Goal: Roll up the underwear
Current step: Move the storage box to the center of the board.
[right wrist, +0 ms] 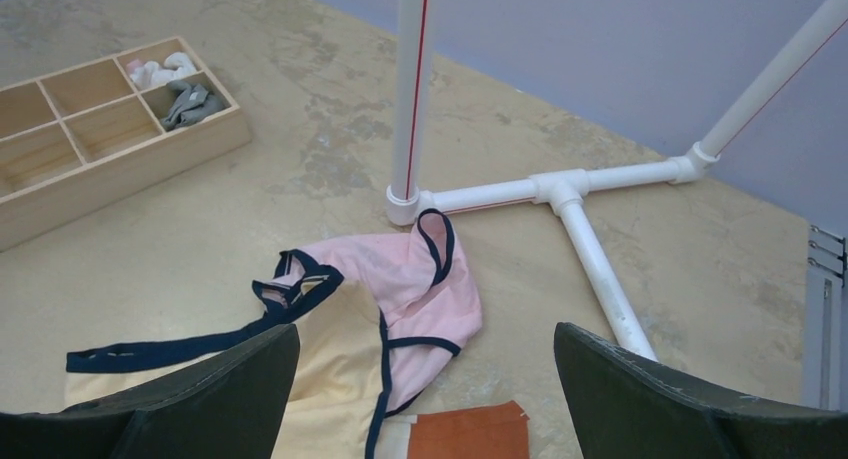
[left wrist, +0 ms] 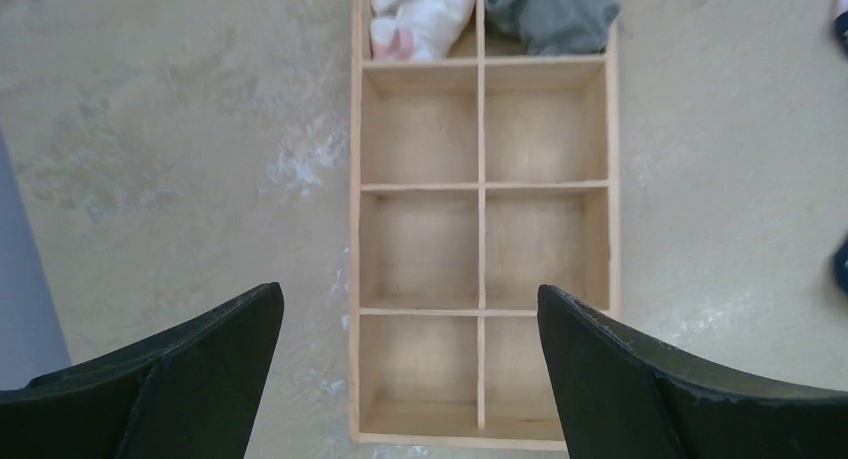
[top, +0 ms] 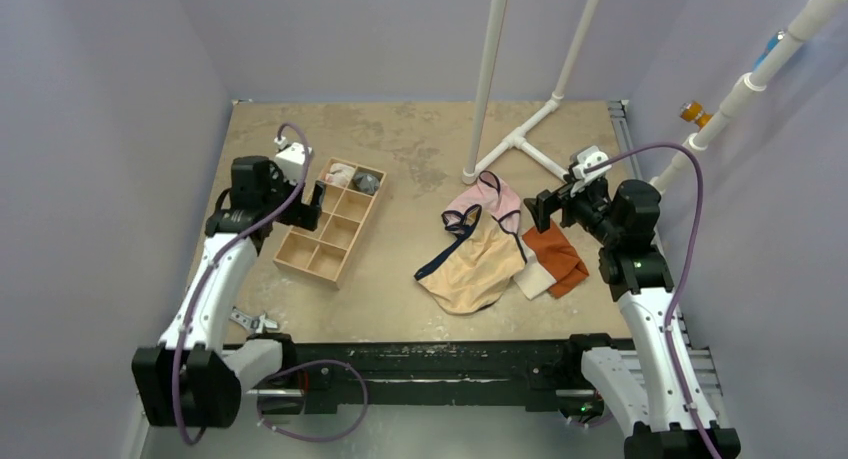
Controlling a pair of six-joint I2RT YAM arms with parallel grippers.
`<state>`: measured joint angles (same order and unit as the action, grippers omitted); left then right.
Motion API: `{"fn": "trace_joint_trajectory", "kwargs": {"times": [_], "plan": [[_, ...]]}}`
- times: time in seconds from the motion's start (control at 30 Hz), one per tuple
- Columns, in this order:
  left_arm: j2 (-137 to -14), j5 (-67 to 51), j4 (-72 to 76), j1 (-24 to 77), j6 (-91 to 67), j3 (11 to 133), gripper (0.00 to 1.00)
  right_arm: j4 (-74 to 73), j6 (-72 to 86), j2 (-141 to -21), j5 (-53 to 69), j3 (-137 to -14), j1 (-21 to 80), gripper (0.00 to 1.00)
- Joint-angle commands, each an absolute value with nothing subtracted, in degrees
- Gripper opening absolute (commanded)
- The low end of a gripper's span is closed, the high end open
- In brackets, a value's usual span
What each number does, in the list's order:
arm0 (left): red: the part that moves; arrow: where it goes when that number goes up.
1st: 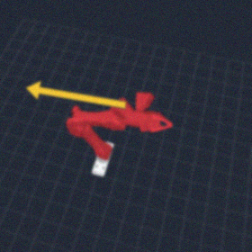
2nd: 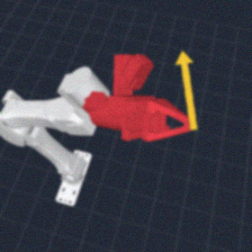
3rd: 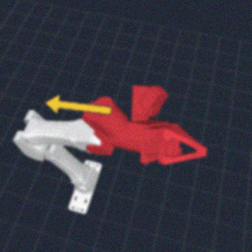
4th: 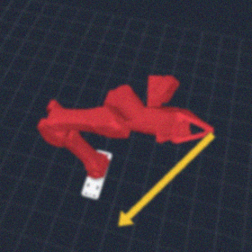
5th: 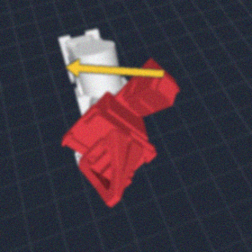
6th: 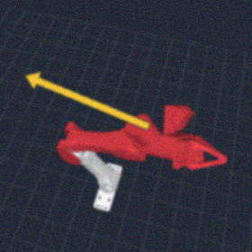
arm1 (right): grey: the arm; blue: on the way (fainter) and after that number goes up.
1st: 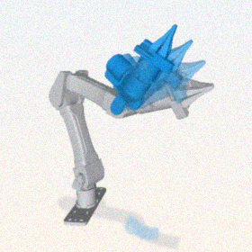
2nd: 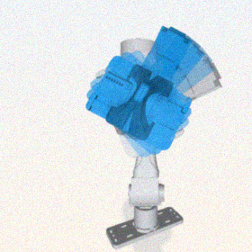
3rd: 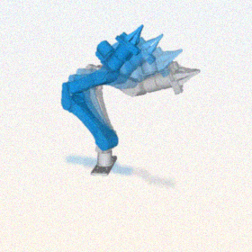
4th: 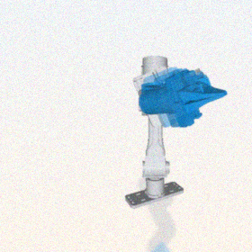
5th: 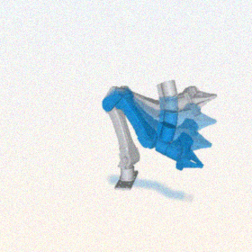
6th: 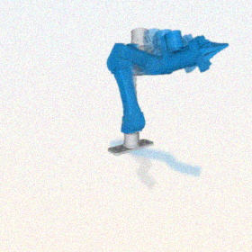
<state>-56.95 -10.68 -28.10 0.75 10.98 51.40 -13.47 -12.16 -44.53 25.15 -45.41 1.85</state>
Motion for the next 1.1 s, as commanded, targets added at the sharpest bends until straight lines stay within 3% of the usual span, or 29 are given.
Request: {"fn": "trace_joint_trajectory", "kwargs": {"times": [0.0, 0.23, 0.5, 0.93, 1.07], "plan": [[-68.4, -7.1, -31.1, 0.3, 16.0, 55.5, 0.96, -13.8, -13.8, -44.7, 27.7, -45.1, 1.7, 0.99], [-85.4, -6.6, -36.2, 0.0, 18.4, 64.5, 0.78, -14.1, -14.2, -45.8, 27.7, -45.0, 1.7, 0.99], [-92.6, -5.5, -36.6, -4.4, 22.0, 65.2, 0.66, -14.6, -14.6, -46.9, 27.5, -45.4, 1.7, 0.99], [-106.9, -9.7, -43.1, -5.0, 17.2, 79.5, 0.25, -14.2, -15.1, -48.4, 26.7, -45.2, 1.7, 0.99], [-110.7, -8.9, -44.2, -5.0, 15.3, 84.9, 0.21, -14.1, -15.2, -48.8, 26.3, -45.1, 1.7, 0.99]]}}
